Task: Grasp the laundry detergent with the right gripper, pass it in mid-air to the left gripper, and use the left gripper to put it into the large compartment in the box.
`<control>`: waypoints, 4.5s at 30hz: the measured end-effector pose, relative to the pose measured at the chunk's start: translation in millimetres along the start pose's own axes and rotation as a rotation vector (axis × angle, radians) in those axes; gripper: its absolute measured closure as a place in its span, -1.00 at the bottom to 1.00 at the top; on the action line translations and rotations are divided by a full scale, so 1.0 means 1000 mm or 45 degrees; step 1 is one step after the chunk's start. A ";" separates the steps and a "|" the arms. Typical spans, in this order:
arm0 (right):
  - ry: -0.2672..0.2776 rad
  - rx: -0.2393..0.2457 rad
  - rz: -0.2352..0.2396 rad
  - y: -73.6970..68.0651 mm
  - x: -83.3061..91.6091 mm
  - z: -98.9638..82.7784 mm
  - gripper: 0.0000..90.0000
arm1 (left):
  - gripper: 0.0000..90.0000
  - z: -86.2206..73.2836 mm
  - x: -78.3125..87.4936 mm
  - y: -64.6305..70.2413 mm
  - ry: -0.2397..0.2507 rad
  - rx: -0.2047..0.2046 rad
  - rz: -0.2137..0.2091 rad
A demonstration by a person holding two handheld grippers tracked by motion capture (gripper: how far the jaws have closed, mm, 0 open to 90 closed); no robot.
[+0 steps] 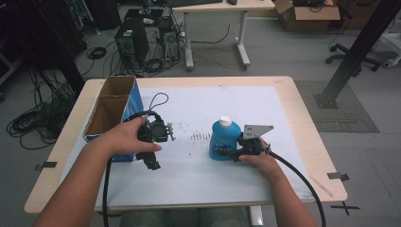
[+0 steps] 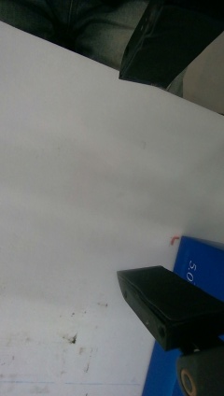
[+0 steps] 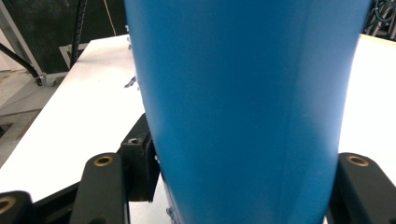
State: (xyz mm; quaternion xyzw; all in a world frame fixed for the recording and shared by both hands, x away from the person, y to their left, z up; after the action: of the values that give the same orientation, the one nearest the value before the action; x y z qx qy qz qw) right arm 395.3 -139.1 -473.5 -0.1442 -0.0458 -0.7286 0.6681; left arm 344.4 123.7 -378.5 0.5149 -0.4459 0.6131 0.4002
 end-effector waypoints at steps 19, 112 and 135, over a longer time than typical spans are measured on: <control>0.012 0.052 0.021 -0.005 0.022 0.037 -0.08 | -0.87 0.001 0.019 -0.001 0.024 0.014 -0.010; -0.147 0.182 0.317 -0.053 -0.084 0.056 -0.07 | -0.87 0.076 0.062 0.015 -0.022 -0.144 -0.022; -0.128 0.173 0.330 -0.056 -0.096 0.055 -0.07 | -0.88 0.081 0.050 0.018 -0.039 -0.145 0.007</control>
State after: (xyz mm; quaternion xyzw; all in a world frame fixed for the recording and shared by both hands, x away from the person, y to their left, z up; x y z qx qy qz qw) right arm 354.6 -26.7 -440.5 -0.1398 -0.1095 -0.6233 0.7615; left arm 342.3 42.6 -326.1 0.4993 -0.4874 0.5801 0.4203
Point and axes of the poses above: each handheld gripper's, and its own axes: x roughly backward along the jaws, z roughly out of its top, y roughly to its right, the point moved 6 cm from there along -x, roughly forward along the jaws, and after that the axes turned 7 degrees about z, right-handed, at the moved point
